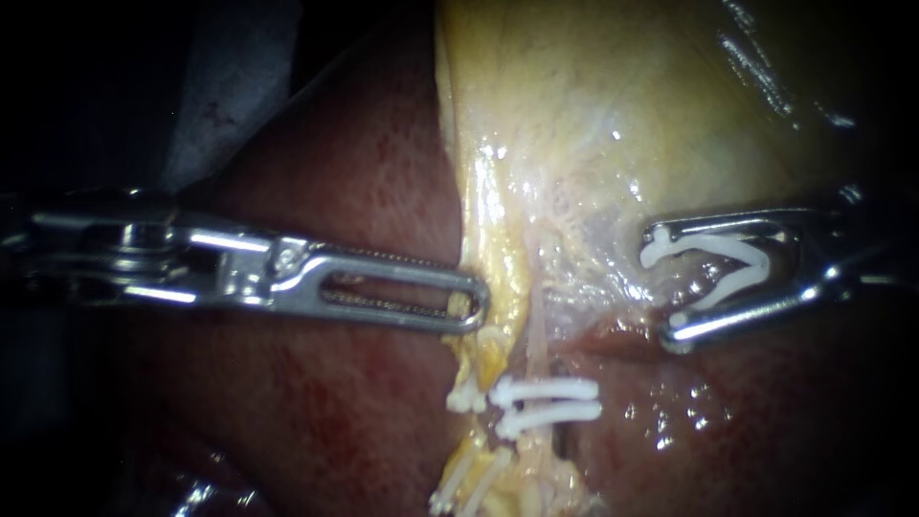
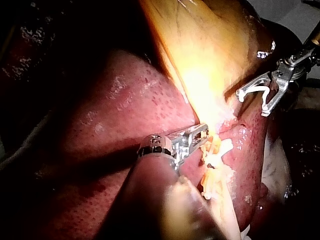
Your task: Clipping third clip right tube
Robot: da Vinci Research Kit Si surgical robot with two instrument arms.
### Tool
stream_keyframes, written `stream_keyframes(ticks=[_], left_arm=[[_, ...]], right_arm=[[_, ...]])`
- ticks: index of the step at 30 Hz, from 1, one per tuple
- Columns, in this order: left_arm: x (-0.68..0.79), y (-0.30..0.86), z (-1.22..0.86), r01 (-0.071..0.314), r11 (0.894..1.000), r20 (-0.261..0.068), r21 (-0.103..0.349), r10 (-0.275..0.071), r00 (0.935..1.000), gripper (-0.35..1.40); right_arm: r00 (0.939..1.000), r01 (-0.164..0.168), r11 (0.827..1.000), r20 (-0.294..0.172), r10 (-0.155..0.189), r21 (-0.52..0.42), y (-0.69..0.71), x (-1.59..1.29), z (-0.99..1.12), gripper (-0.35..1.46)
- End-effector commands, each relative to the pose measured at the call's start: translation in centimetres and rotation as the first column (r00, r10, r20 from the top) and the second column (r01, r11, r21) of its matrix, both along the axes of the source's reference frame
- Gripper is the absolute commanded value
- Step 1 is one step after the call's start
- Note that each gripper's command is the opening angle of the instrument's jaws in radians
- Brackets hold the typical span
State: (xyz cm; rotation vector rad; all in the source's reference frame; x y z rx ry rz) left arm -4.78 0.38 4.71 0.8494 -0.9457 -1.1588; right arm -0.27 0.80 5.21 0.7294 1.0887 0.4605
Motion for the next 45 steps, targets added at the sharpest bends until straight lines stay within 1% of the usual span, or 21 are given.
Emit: stream_keyframes(ticks=[1,6,9,11,13,16,18,20,24,28,32,37,41,45], left_arm=[[0.01,0.00,0.00,-0.001,1.000,0.000,0.000,0.001,1.0000,-0.35],[0.08,0.01,-0.06,-0.003,1.000,0.005,0.009,0.003,1.0000,-0.35],[0.17,0.03,-0.11,-0.009,1.000,0.010,0.019,0.008,0.9999,-0.35],[0.24,0.04,-0.15,-0.004,1.000,0.009,0.023,0.003,1.0000,-0.35],[0.30,0.06,-0.19,0.001,1.000,0.007,0.024,-0.001,1.0000,-0.35],[0.41,0.14,-0.30,0.010,1.000,0.004,0.025,-0.010,0.9999,-0.35],[0.49,0.19,-0.38,0.020,0.999,0.007,0.026,-0.020,0.9998,-0.35],[0.57,0.22,-0.45,0.026,0.999,0.012,0.028,-0.026,0.9996,-0.35],[0.67,0.24,-0.58,0.037,0.999,0.017,0.030,-0.037,0.9992,-0.35],[0.72,0.23,-0.68,0.041,0.999,0.023,0.033,-0.042,0.9989,-0.35],[0.72,0.22,-0.74,0.044,0.998,0.025,0.035,-0.045,0.9987,-0.35],[0.71,0.21,-0.75,0.046,0.998,0.027,0.034,-0.047,0.9985,-0.35],[0.72,0.21,-0.76,0.046,0.998,0.027,0.034,-0.047,0.9985,-0.35],[0.71,0.20,-0.77,0.046,0.998,0.027,0.034,-0.047,0.9985,-0.35]], right_arm=[[1.0000,0.000,1.000,0.000,0.000,0.000,-0.01,0.00,0.00,0.58],[1.0000,-0.005,1.000,0.003,0.005,0.003,-0.02,0.02,0.01,0.58],[1.0000,-0.002,1.000,0.002,0.002,0.010,-0.03,0.02,0.02,0.58],[1.0000,-0.002,1.000,0.002,0.002,0.010,-0.03,0.03,0.02,0.58],[1.0000,-0.002,1.000,0.002,0.002,0.016,-0.04,0.04,0.02,0.58],[1.0000,0.004,0.999,0.001,-0.004,0.037,-0.05,0.07,0.02,0.56],[0.9999,0.015,0.999,-0.003,-0.015,0.046,-0.08,0.11,0.04,0.55],[0.9999,0.016,0.999,-0.003,-0.016,0.050,-0.12,0.14,0.06,0.55],[0.9998,0.020,0.998,-0.003,-0.020,0.062,-0.21,0.21,0.13,0.55],[0.9996,0.029,0.997,-0.005,-0.029,0.072,-0.29,0.29,0.19,0.55],[0.9996,0.029,0.996,-0.004,-0.029,0.082,-0.32,0.37,0.23,0.55],[0.9992,0.040,0.994,-0.006,-0.040,0.102,-0.37,0.47,0.27,0.53],[0.9992,0.039,0.993,-0.003,-0.039,0.116,-0.42,0.57,0.32,0.53],[0.9990,0.046,0.991,-0.003,-0.046,0.126,-0.48,0.67,0.38,0.53]])
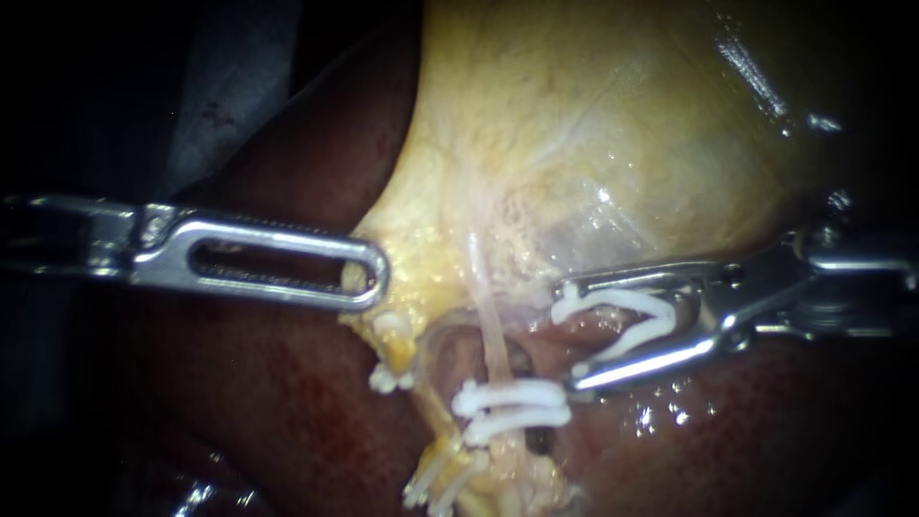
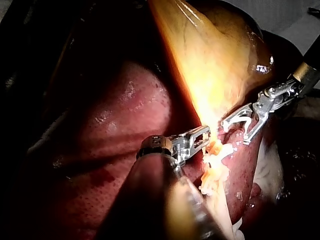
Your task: Clipping third clip right tube
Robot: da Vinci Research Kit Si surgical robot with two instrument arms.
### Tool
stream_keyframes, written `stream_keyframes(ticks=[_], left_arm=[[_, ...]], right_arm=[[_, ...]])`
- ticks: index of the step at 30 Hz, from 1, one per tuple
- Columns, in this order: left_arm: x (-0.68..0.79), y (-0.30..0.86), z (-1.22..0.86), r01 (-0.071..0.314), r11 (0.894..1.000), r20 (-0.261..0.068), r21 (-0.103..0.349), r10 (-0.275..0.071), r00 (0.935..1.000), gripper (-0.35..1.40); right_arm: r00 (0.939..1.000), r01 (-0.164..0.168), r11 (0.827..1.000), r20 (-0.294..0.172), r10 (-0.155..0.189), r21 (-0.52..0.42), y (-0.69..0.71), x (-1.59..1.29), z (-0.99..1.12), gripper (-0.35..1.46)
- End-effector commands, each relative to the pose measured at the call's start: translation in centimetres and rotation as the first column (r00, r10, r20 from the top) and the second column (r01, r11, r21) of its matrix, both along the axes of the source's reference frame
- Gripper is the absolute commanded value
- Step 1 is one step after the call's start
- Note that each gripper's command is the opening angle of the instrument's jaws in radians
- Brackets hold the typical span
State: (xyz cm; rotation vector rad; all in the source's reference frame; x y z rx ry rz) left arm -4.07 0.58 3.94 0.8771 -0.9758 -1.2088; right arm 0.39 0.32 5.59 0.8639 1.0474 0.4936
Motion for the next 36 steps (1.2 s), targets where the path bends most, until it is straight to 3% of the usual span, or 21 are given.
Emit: stream_keyframes(ticks=[1,21,36], left_arm=[[0.00,0.00,0.00,0.000,1.000,0.000,0.000,0.000,1.0000,-0.35],[-0.04,-0.06,-0.06,0.006,1.000,-0.005,-0.001,-0.006,1.0000,-0.35],[-0.05,-0.06,-0.07,0.007,1.000,-0.005,-0.001,-0.007,1.0000,-0.35]], right_arm=[[1.0000,0.000,1.000,0.000,0.000,-0.002,-0.01,0.02,0.01,0.53],[1.0000,0.000,1.000,0.004,0.000,-0.004,-0.02,0.20,0.42,0.53],[0.9995,0.033,0.999,-0.006,-0.033,0.007,-0.11,0.55,0.54,0.53]])
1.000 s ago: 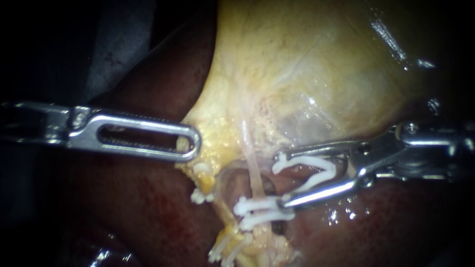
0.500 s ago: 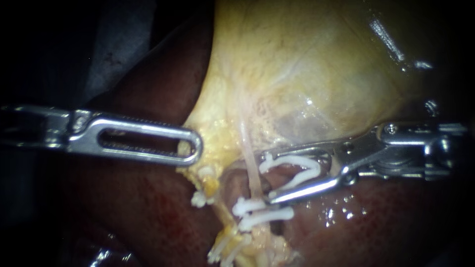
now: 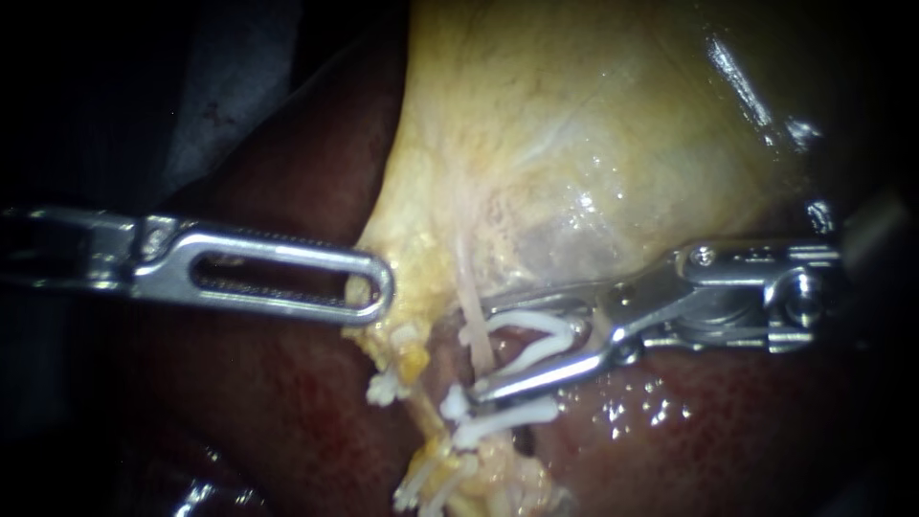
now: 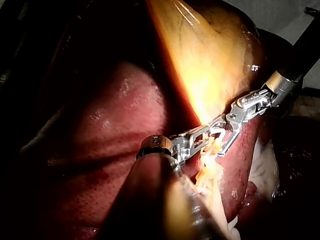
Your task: Clipping third clip right tube
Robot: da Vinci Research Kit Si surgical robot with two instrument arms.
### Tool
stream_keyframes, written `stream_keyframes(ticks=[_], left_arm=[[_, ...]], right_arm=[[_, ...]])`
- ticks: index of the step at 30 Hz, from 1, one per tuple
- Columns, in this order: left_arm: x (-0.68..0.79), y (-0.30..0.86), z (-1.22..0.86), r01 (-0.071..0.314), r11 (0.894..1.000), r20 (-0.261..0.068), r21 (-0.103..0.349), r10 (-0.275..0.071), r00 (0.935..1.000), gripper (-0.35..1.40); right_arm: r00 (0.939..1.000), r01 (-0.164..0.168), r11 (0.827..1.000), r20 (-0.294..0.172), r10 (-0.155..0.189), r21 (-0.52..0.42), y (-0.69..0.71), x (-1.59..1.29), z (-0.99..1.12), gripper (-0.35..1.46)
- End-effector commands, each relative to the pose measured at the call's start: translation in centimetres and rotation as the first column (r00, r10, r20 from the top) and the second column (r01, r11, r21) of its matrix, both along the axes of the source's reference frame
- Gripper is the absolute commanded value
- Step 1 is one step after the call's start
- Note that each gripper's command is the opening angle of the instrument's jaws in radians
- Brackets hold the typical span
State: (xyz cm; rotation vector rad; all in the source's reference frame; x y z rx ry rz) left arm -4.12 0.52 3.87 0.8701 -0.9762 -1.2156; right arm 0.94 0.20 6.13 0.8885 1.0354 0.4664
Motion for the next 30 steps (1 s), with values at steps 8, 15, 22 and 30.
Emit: stream_keyframes(ticks=[8,15,22,30], left_arm=[[0.00,0.00,0.01,0.000,1.000,0.000,0.000,0.000,1.0000,-0.35],[0.00,0.00,0.01,0.000,1.000,0.000,0.000,0.000,1.0000,-0.35],[0.00,0.00,0.02,-0.003,1.000,0.002,0.000,0.003,1.0000,-0.35],[-0.01,0.00,0.02,-0.002,1.000,0.001,0.000,0.002,1.0000,-0.35]], right_arm=[[1.0000,-0.006,1.000,0.003,0.006,0.002,0.02,0.08,-0.01,0.53],[0.9999,-0.015,1.000,0.006,0.015,0.005,0.12,0.08,-0.06,0.51],[0.9997,-0.023,1.000,0.009,0.023,0.011,0.24,0.06,-0.13,0.50],[0.9996,-0.025,1.000,0.011,0.024,0.017,0.27,0.05,-0.12,0.44]])
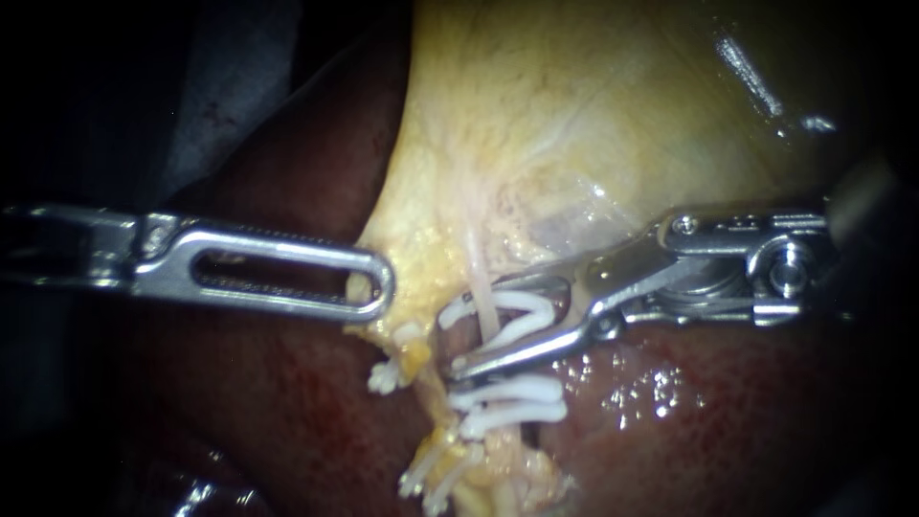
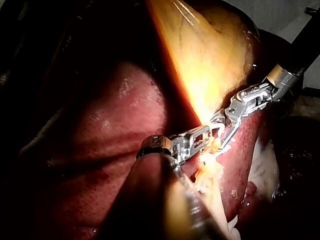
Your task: Clipping third clip right tube
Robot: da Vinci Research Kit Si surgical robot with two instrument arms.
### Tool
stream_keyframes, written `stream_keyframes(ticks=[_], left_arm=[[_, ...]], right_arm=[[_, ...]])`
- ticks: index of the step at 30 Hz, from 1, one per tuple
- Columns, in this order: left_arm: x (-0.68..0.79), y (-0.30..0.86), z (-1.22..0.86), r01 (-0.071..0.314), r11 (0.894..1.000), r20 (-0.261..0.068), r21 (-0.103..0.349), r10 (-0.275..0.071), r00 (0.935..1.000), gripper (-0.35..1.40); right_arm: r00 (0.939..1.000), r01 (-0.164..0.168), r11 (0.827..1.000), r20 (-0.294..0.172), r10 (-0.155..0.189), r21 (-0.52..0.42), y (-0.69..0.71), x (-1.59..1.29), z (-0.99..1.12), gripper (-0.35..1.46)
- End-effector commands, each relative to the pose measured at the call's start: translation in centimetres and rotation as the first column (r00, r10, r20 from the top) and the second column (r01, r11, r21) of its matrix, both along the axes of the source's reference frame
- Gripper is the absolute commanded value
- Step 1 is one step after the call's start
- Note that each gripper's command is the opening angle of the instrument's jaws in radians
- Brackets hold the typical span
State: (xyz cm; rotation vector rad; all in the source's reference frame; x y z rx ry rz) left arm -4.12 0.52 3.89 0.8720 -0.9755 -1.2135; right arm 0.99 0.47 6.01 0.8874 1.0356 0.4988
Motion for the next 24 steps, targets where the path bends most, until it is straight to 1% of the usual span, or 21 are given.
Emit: stream_keyframes(ticks=[1,2,4,6,7,9,10,13,14,21,24], left_arm=[[0.00,0.00,0.00,0.000,1.000,0.000,0.000,0.000,1.0000,-0.35],[0.00,0.00,0.00,0.000,1.000,0.000,0.000,0.000,1.0000,-0.35],[0.00,0.00,0.00,0.000,1.000,0.000,0.000,0.000,1.0000,-0.35],[0.00,0.00,0.00,0.000,1.000,0.000,0.000,0.000,1.0000,-0.35],[0.00,0.00,0.00,0.000,1.000,0.000,0.000,0.000,1.0000,-0.35],[0.00,0.00,0.00,0.000,1.000,0.000,0.000,0.000,1.0000,-0.35],[0.00,0.00,0.00,0.000,1.000,0.000,0.000,0.000,1.0000,-0.35],[0.00,0.00,0.00,0.000,1.000,0.000,0.000,0.000,1.0000,-0.35],[0.00,0.00,0.00,0.000,1.000,0.000,0.000,0.000,1.0000,-0.35],[0.00,0.00,0.00,0.000,1.000,0.000,0.000,0.000,1.0000,-0.35],[0.00,0.00,0.01,0.000,1.000,0.000,0.000,0.000,1.0000,-0.35]], right_arm=[[1.0000,-0.002,1.000,0.003,0.002,0.008,0.00,0.00,0.00,0.42],[0.9999,-0.008,1.000,0.010,0.008,0.029,0.00,-0.01,0.00,0.38],[0.9997,-0.015,0.998,0.019,0.013,0.056,0.00,-0.04,0.01,0.20],[0.9998,-0.013,0.998,0.018,0.012,0.057,0.03,-0.09,0.01,-0.07],[0.9997,-0.013,0.998,0.019,0.012,0.063,0.05,-0.11,0.02,-0.17],[0.9998,-0.012,0.998,0.018,0.011,0.067,0.13,-0.15,0.02,-0.28],[0.9998,-0.011,0.998,0.017,0.010,0.070,0.19,-0.17,0.01,-0.33],[0.9996,-0.019,0.997,0.020,0.018,0.073,0.30,-0.21,-0.03,-0.35],[0.9996,-0.023,0.997,0.019,0.022,0.074,0.31,-0.22,-0.04,-0.35],[0.9997,-0.020,0.997,0.017,0.019,0.069,0.24,-0.21,-0.02,-0.35],[0.9995,-0.023,0.997,0.021,0.021,0.080,0.23,-0.21,-0.01,-0.35]])
